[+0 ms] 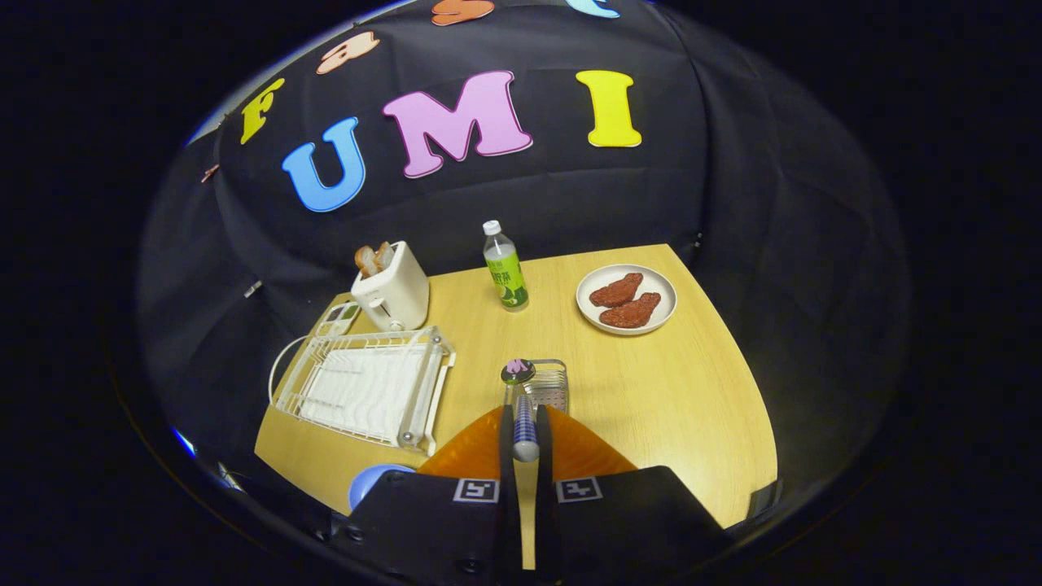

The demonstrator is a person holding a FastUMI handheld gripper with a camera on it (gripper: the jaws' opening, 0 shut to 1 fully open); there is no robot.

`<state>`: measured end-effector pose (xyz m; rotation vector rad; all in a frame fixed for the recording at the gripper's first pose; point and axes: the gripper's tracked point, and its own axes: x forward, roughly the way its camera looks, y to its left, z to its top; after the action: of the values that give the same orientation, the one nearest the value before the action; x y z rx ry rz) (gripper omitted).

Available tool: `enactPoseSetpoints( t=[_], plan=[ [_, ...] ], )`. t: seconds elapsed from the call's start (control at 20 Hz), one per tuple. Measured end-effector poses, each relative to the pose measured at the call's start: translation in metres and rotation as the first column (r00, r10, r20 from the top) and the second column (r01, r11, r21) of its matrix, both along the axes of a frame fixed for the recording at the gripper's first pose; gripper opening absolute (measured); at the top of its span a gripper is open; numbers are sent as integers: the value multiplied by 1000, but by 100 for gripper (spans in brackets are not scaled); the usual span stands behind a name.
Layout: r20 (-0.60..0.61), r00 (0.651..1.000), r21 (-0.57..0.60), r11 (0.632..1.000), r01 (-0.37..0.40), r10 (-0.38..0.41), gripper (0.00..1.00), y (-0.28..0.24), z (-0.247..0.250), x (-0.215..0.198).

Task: Take the plate from the dish rack, then take the spoon from the basket and place it into the plate.

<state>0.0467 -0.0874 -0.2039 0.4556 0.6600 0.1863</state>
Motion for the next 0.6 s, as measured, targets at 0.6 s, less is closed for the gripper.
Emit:
enactPoseSetpoints(
  t=[0.6],
  plan=[
    [-45,972,89,970,-224,229,11,122,16,-132]
  ],
)
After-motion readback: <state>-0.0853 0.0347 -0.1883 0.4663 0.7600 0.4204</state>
